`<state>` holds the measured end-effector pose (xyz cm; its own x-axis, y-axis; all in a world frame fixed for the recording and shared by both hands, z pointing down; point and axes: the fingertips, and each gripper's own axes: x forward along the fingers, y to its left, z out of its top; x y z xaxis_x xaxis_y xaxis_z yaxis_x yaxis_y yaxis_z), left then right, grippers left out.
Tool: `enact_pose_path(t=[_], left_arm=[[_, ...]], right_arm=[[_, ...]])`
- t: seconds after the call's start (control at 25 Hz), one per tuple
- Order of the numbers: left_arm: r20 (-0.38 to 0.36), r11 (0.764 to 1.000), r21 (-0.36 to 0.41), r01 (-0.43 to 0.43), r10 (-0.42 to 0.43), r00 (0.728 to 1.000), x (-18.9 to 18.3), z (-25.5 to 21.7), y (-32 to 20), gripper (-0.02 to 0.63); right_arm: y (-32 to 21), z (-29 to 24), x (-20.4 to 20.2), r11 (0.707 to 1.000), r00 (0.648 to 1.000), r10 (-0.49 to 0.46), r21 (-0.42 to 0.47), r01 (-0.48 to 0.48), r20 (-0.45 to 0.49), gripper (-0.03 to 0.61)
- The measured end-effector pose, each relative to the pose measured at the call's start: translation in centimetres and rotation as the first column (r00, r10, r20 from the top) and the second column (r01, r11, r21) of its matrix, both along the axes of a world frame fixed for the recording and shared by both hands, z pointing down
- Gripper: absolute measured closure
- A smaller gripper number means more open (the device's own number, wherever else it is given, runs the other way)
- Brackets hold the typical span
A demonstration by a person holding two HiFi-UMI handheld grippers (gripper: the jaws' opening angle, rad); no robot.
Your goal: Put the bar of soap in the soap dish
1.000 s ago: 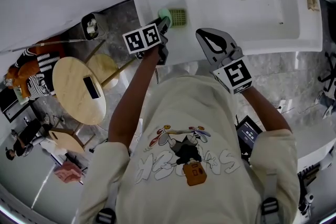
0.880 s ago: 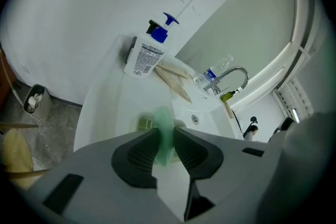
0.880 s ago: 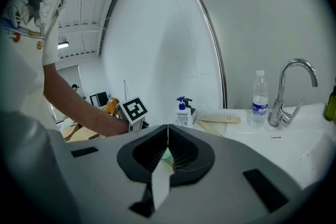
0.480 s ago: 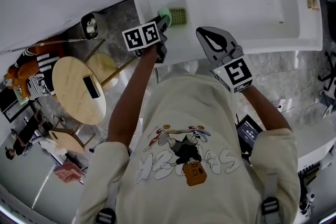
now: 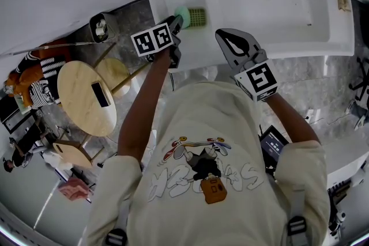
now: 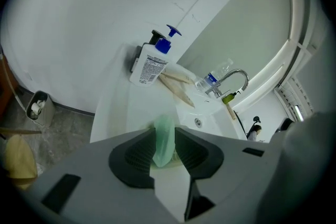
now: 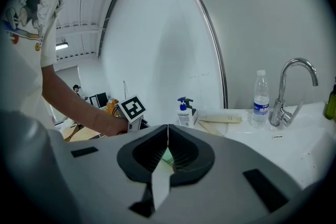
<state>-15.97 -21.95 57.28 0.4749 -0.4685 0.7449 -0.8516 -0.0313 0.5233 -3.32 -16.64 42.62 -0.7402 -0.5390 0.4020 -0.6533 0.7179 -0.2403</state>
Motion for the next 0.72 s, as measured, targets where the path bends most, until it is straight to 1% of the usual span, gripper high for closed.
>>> enact_pose_path(t=[0.12,0.36,0.72], left_arm=[[0.01,1.0,-0.002,-0.001,0.001,1.0,-0.2,0.3,0.1,0.506],[0.001,1.0,-0.015,0.022,-0.022,1.0,-0.6,0.9,0.6,0.506],[-0.006,0.999,-0.002,0.037,-0.037,0.999,-1.1,0.5,1.1,0.506]], right_arm=[[0.1,0.1,0.1,1.0,1.0,0.002,0.001,-0.002,-0.002,0.571],[0.2,0.1,0.1,1.0,1.0,0.008,-0.001,-0.008,-0.004,0.571],[0.4,0.1,0.0,1.0,1.0,0.013,0.0,-0.013,-0.009,0.571]])
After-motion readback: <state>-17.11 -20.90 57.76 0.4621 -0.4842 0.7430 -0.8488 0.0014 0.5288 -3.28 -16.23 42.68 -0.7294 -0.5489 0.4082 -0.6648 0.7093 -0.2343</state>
